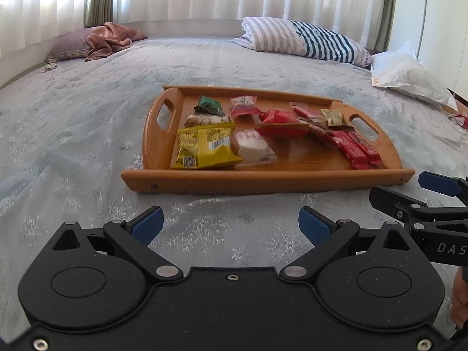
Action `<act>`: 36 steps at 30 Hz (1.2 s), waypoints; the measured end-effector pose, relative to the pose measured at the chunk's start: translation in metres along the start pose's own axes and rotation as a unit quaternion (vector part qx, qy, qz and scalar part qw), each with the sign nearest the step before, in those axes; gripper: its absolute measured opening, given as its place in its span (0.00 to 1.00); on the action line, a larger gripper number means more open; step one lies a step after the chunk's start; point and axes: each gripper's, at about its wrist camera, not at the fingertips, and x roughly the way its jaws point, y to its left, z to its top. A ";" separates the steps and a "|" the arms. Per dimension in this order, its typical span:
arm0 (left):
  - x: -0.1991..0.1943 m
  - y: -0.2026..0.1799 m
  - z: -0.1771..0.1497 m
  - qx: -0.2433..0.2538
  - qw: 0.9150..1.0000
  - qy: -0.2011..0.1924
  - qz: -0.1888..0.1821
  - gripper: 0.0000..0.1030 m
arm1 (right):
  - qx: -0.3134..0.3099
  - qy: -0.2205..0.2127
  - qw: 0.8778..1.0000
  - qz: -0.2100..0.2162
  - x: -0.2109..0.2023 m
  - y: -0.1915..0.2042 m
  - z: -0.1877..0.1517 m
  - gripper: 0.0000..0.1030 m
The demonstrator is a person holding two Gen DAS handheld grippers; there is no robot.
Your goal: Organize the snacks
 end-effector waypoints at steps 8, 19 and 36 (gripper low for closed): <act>0.005 -0.003 -0.020 0.006 1.000 0.007 0.013 0.97 | -0.018 0.025 0.999 -0.030 0.003 0.000 -0.019 1.00; 0.009 -0.009 -0.033 0.023 0.999 -0.010 0.026 1.00 | -0.022 0.047 0.998 -0.023 0.012 0.003 -0.032 1.00; 0.012 -0.008 -0.039 0.026 0.999 -0.021 0.023 1.00 | -0.013 0.042 0.999 -0.013 0.013 0.001 -0.037 1.00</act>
